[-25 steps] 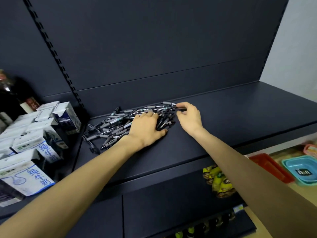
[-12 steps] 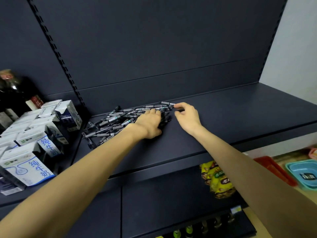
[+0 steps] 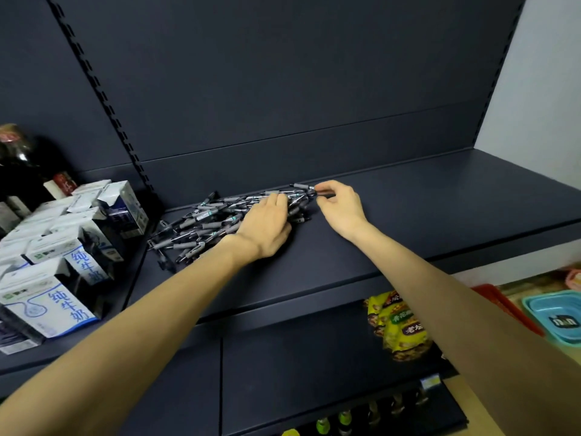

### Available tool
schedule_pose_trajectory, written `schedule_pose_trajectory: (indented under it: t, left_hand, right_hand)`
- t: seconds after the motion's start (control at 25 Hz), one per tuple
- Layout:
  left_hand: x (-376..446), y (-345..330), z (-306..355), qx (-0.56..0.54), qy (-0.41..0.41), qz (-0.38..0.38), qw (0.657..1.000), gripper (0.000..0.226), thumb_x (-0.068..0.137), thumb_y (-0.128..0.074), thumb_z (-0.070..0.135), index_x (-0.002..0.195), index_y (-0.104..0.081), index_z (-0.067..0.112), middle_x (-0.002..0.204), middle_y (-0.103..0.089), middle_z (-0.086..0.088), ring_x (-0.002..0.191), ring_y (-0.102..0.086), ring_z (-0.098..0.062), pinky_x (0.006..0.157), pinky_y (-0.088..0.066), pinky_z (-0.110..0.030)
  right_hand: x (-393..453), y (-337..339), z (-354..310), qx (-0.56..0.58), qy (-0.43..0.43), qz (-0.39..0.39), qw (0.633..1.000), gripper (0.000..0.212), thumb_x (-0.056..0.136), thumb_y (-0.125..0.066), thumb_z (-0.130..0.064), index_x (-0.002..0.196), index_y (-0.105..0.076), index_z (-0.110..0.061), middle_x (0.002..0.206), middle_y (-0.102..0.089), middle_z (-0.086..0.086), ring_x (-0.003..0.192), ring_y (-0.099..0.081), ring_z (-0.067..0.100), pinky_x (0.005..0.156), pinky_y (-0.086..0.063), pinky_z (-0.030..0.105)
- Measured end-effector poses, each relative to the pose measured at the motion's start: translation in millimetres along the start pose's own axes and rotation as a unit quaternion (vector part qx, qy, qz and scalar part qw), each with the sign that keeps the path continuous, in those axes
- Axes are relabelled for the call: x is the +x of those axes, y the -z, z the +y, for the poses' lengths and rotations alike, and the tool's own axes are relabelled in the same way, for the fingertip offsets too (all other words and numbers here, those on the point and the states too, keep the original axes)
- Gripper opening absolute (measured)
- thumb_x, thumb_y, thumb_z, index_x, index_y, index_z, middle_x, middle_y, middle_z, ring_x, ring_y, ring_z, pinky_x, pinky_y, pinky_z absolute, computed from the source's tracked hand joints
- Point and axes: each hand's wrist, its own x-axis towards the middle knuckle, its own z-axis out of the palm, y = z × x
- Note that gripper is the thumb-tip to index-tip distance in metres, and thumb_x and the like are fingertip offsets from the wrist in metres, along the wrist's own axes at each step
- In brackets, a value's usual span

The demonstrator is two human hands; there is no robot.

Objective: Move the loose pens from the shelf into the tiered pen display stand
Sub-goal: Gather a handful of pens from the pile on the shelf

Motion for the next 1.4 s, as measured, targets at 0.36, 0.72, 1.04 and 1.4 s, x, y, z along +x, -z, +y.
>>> schedule_pose_trajectory:
  t: [0.36,0.72,1.04,1.4]
  left_hand:
    - [-1.2,48.2,-26.5,-0.253,0.119,0.137,0.95,0.021,0.097,-0.041,0.012,0.112,-0.03,0.021,0.089,-0.051,-0.004,0.073,-0.05,-0.03,0.07,-0.039,-0.042]
    - [-19.0,78.8,-64.1,-0.294,0.116,0.276,0.908,0.016,0.097,-0.035,0.014,0.11,-0.03,0.022,0.09,-0.055,-0.011,0.073,-0.05,-0.026,0.069,-0.048,-0.051]
    - [-48.2,96.7,-72.4,-0.237,0.037,0.233,0.942,0.029,0.1,-0.039,0.01,0.128,-0.031,0.012,0.081,-0.048,-0.005,0.064,-0.045,-0.022,0.058,-0.035,-0.037]
    - [-61.3,80.9,-77.8,-0.15,-0.006,0.164,0.975,0.031,0.096,-0.044,0.012,0.125,-0.035,0.008,0.079,-0.047,-0.003,0.066,-0.044,-0.03,0.064,-0.028,-0.038]
  right_hand:
    - [-0.6,-13.6,-14.4,0.021,0.019,-0.029,0.999,0.028,0.098,-0.058,-0.01,0.122,-0.069,-0.018,0.116,-0.071,-0.005,0.094,-0.068,0.013,0.088,-0.054,0.026]
    - [-23.2,-44.8,-31.6,-0.029,0.108,-0.093,0.989,0.029,0.093,-0.064,-0.018,0.12,-0.068,-0.025,0.108,-0.069,-0.013,0.091,-0.066,0.007,0.091,-0.056,0.037]
    - [-25.7,-31.4,-45.1,-0.216,0.1,-0.109,0.965,0.049,0.09,-0.065,-0.024,0.139,-0.058,-0.022,0.147,-0.053,0.001,0.138,-0.042,0.023,0.108,-0.041,0.039]
    - [-61.6,-43.2,-60.3,-0.209,0.238,-0.126,0.94,0.05,0.088,-0.069,-0.042,0.134,-0.061,-0.023,0.138,-0.057,-0.004,0.134,-0.045,0.019,0.109,-0.041,0.04]
